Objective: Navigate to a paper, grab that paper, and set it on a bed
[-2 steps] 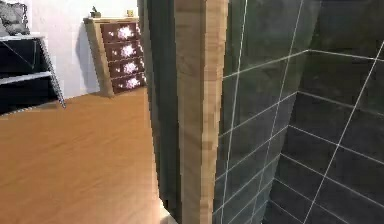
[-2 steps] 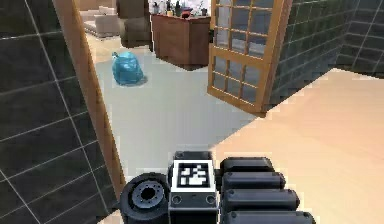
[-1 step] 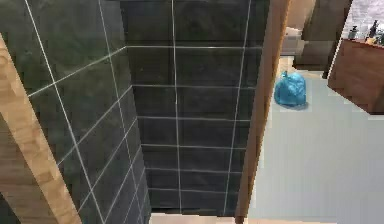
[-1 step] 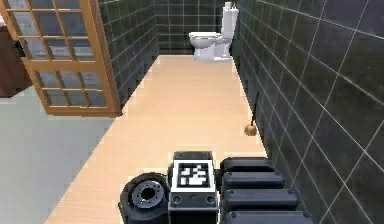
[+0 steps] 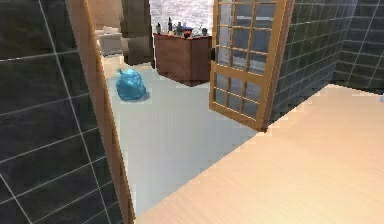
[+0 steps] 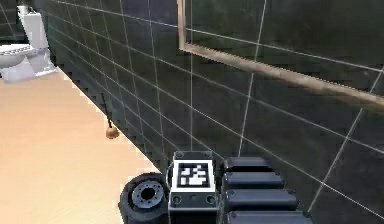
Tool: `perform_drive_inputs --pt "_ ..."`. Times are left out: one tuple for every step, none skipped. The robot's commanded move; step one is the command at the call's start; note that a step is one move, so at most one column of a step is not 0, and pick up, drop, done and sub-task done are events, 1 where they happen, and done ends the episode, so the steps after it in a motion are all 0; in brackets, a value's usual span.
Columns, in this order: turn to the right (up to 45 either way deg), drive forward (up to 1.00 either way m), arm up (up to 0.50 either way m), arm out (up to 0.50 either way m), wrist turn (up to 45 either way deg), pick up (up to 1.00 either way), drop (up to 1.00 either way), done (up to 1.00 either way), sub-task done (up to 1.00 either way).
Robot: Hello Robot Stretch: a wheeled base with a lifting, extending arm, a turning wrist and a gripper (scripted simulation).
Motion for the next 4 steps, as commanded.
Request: perform_drive_inputs --pt "0.0 0.1 0.0 0.0 0.0 0.0 0.0 0.0 0.0" --pt "-45.0 0.0 0.0 0.0 0.0 0.0 0.0 0.0 0.0" --pt "-45.0 0.0 0.0 0.0 0.0 0.0 0.0 0.0 0.0" --pt "-45.0 0.0 0.0 0.0 0.0 0.0 0.0 0.0 0.0"
